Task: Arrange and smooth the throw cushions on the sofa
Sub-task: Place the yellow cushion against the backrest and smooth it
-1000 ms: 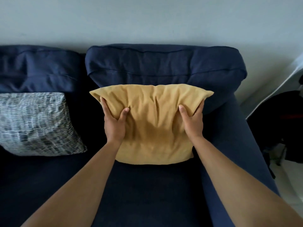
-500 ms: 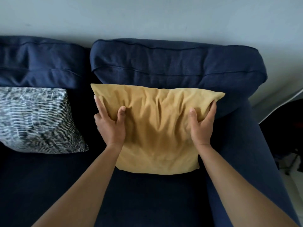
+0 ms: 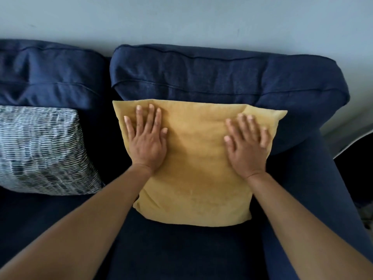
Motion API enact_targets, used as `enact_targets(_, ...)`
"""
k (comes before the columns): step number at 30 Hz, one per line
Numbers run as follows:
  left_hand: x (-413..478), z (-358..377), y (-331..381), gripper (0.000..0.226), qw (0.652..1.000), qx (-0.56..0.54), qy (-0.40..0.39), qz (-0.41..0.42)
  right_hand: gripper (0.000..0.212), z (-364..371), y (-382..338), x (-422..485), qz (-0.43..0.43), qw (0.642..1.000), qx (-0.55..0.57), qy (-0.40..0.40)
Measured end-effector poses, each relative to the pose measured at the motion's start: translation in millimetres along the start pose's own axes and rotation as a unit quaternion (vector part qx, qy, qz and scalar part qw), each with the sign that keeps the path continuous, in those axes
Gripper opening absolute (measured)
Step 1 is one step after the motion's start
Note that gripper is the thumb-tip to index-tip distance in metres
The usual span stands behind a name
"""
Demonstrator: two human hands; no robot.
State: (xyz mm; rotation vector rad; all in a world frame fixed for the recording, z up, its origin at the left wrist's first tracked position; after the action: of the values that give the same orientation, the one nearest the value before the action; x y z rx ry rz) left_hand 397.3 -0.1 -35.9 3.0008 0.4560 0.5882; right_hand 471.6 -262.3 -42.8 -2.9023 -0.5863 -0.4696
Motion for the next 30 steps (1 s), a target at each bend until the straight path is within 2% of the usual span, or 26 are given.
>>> enact_targets(3,17,-5,-25,0.063,0.999,0.013,0.012,-0.035,0.062,-12,63,3,0.175,0.984,0.015,0.013)
enact_targets(4,18,-9,-25,0.063,0.999,0.008,0.020,-0.044,0.064,-21,58,4,0.194,0.980,0.026,0.041)
enact_targets(5,16,-12,-22,0.062,0.998,0.003,0.026,-0.051,0.064,-33,37,6,0.174,0.981,0.038,0.074)
enact_targets(7,11,-11,-12,0.062,0.998,-0.009,0.024,-0.062,0.062,-45,-34,7,0.056,0.990,0.068,0.107)
enact_targets(9,8,-8,-14,0.063,0.997,-0.014,0.014,-0.080,0.060,-31,-105,-5,-0.083,0.992,0.066,0.068)
enact_targets(11,11,-6,-25,0.063,0.996,-0.010,0.005,-0.087,0.063,-11,-122,-12,-0.124,0.992,0.026,0.020)
enact_targets(12,13,-6,-31,0.063,0.997,-0.002,-0.003,-0.083,0.065,-3,-107,-7,-0.102,0.995,0.021,0.005)
enact_targets(15,15,-7,-36,0.064,0.996,0.020,-0.041,-0.075,0.066,5,-30,4,0.041,0.999,0.015,-0.008)
enact_targets(17,16,-22,-30,0.064,0.996,0.015,-0.025,-0.081,0.068,2,3,2,0.098,0.995,0.017,-0.006)
enact_targets(19,7,-48,-14,0.063,0.995,-0.018,0.051,-0.087,0.070,0,1,1,0.100,0.995,0.026,-0.007)
enact_targets(21,-20,-65,27,0.062,0.989,-0.077,0.116,-0.038,0.071,-3,-7,0,0.102,0.994,0.040,-0.001)
enact_targets(23,-55,-57,74,0.060,0.987,-0.115,0.097,0.048,0.069,-9,-12,0,0.116,0.992,0.054,0.018)
enact_targets(24,-69,-45,84,0.058,0.989,-0.118,0.068,0.064,0.068,-16,-15,-2,0.116,0.990,0.062,0.041)
enact_targets(25,-77,-31,81,0.057,0.991,-0.110,0.042,0.057,0.066,-24,-23,-4,0.099,0.990,0.072,0.074)
enact_targets(27,-78,-11,60,0.057,0.995,-0.088,0.029,0.022,0.061,-36,-59,-19,0.005,0.985,0.102,0.140)
enact_targets(28,-74,-5,52,0.057,0.996,-0.084,0.039,0.017,0.060,-32,-82,-32,-0.055,0.982,0.103,0.147)
enact_targets(30,-69,3,43,0.057,0.994,-0.084,0.062,0.025,0.060,-7,-110,-60,-0.128,0.984,0.061,0.109)
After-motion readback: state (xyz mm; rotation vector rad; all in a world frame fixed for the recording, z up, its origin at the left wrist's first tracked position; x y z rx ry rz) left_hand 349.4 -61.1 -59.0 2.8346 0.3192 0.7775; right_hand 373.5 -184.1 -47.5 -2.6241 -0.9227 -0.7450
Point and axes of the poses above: each hand's wrist, its own x-axis towards the middle knuckle, its own z-axis out of the palm, y = z × x, the point moved 9 cm from there along x, towards the middle knuckle, and after that the axes turned 5 degrees about y, right-handed, at the moved point
